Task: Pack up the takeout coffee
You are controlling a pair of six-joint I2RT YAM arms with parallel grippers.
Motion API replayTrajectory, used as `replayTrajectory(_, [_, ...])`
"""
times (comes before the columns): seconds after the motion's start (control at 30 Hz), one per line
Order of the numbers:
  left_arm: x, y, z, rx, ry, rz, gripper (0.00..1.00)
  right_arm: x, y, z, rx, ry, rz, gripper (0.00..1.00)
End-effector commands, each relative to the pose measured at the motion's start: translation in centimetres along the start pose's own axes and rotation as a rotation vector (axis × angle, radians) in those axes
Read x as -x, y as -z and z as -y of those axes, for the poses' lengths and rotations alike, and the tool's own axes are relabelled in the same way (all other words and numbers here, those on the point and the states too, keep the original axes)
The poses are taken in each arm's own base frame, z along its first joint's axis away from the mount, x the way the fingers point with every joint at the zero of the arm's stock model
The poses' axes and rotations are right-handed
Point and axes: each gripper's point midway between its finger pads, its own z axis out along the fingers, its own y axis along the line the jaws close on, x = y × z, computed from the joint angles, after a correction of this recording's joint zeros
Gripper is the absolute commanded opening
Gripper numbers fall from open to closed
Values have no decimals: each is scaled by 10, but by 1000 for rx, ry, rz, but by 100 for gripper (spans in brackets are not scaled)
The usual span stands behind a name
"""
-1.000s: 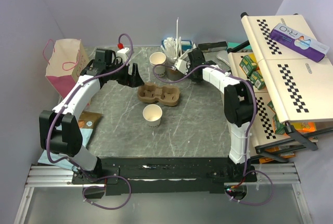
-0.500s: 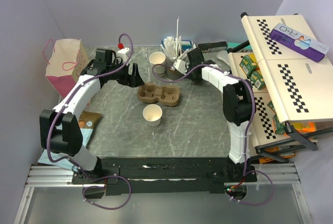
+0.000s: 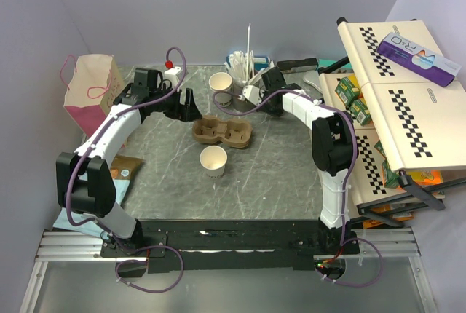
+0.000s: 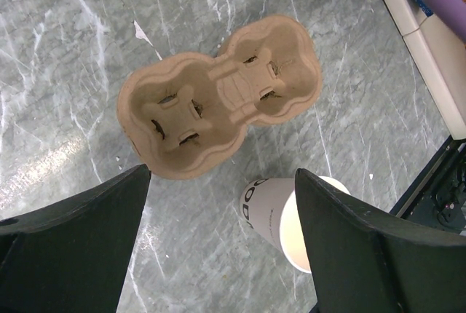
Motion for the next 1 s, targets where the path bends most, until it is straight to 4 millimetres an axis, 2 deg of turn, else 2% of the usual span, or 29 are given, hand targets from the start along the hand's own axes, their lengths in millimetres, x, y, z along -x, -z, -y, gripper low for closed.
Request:
replayTrajectory(0.0, [20, 6, 10, -25, -39, 55, 87, 6, 0, 3, 10, 56, 14, 24])
replayTrajectory(0.13, [20, 7, 10, -22, -42, 56, 87, 7, -4, 7, 4, 91, 10, 21])
replayTrajectory(0.43, [22, 7, 9, -19, -45, 57, 87, 3, -11, 2, 37, 137, -8, 17])
replayTrajectory(0.77, [20, 3, 8, -26, -35, 52, 87, 3, -3, 10, 9, 169, -10, 14])
replayTrajectory(0.87, [22, 3, 8, -25, -35, 54, 87, 5, -2, 13, 2, 178, -7, 6])
replayTrajectory(0.9, [22, 3, 8, -25, -36, 55, 87, 5, -2, 12, 9, 177, -7, 1])
replayTrajectory(0.97, [22, 3, 8, -25, -37, 54, 87, 9, 0, 15, 9, 180, 4, 0])
